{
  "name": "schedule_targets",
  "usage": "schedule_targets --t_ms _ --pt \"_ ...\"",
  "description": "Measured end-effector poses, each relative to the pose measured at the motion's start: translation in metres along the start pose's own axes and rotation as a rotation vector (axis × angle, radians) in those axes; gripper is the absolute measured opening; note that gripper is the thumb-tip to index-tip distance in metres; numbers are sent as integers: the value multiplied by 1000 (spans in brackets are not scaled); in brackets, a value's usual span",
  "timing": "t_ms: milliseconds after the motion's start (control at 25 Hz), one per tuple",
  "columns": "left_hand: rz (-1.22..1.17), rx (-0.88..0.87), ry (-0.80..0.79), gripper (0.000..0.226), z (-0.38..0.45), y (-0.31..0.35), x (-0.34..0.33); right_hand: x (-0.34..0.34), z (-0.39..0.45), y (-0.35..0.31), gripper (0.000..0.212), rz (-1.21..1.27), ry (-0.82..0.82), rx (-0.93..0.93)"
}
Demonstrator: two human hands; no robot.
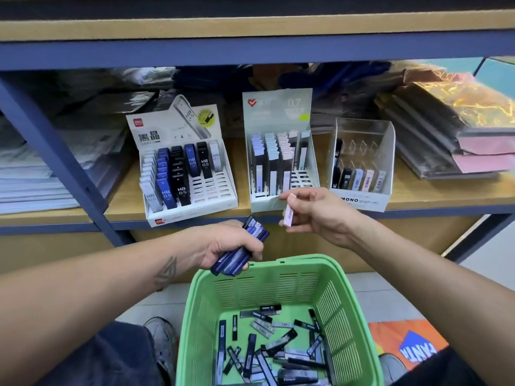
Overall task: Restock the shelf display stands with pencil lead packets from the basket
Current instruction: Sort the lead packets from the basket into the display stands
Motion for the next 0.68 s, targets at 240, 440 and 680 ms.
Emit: schedule_targets --t_ms 240,440,680 --pt "-198 -70 88 23 3 27 -27 28 -14 -6 46 -59 -131 121" --pt "-349 -78 111 10 1 43 -39 60 -22 0 26 -141 -27 193" --pt "-367 -143 67 29 -4 71 -65 103 -24 -6 22 -443 125 358"
Point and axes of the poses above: each hand's wrist, its own z-axis towards the middle knuckle, its own x-axis out of the back of the hand, y = z × x, the point moved 1 cm from there along z, towards the middle knuckle, and after that the axes turned 14 degrees about y, right-handed, at the moved point
